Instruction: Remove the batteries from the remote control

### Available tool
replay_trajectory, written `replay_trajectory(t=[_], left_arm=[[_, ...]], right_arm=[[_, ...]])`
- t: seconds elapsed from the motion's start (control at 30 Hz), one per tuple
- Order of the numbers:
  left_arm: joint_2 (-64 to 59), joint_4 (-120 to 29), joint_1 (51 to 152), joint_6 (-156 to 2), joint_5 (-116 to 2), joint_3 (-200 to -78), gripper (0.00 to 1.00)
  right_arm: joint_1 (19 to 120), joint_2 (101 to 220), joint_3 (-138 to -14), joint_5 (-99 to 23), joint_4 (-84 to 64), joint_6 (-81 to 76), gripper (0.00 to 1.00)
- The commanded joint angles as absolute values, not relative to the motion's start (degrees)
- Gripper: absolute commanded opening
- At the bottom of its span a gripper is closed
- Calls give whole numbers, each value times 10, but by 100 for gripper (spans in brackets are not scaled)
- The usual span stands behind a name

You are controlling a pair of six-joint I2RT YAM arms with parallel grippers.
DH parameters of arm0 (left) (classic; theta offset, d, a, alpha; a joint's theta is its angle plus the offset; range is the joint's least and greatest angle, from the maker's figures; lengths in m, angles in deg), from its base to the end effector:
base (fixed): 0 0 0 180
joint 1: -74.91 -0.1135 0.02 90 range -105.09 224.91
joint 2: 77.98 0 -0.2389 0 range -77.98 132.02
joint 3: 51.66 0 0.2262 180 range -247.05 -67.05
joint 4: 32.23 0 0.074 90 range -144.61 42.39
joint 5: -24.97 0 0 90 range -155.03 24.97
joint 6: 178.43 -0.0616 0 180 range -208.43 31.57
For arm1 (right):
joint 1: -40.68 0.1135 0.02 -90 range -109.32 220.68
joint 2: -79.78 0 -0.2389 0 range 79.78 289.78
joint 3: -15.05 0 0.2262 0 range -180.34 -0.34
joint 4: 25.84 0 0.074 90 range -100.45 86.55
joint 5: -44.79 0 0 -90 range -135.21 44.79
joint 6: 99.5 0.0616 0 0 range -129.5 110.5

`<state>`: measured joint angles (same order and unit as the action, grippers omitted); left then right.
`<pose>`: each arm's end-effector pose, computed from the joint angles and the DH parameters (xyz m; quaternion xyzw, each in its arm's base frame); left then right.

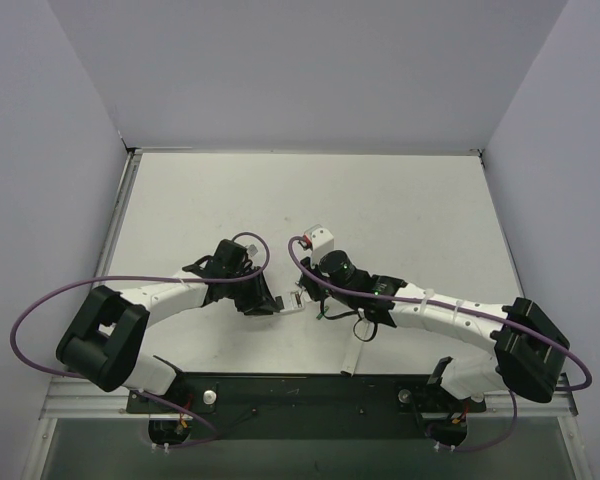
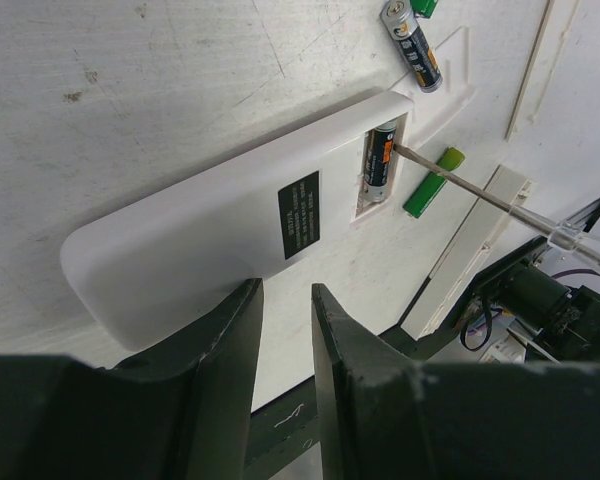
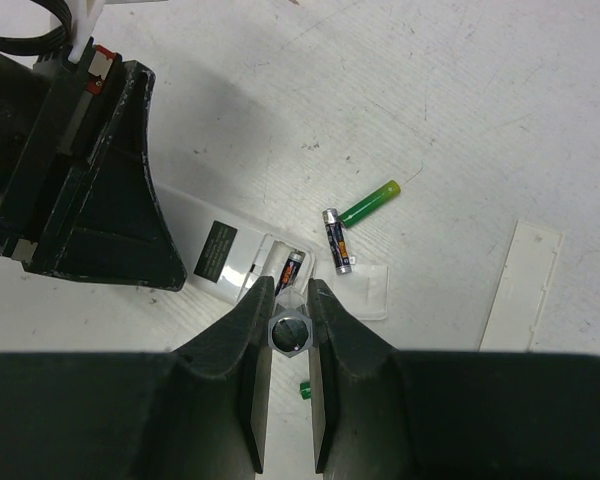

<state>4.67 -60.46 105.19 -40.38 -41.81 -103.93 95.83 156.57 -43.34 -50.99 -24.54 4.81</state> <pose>0.2059 -0.1483 0.1245 -0.0919 0.9401 -0.3176 0.0831 0.1808 0.2487 0.2291 -0.2577 0.7754 0.2937 0.4960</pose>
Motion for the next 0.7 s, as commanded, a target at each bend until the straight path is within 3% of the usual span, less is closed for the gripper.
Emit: replay_trajectory(t=[0.0, 0.37, 0.67], left_arm=[[62, -605, 1052, -411, -446, -1040, 37], [71, -609, 1047, -410, -449, -1039, 37], [71, -614, 1047, -409, -453, -1036, 37]], right_arm=[[961, 1577, -423, -535, -251, 37, 0], [958, 1589, -370, -488, -296, 116, 0], [894, 1559, -292, -396, -387, 241, 0]])
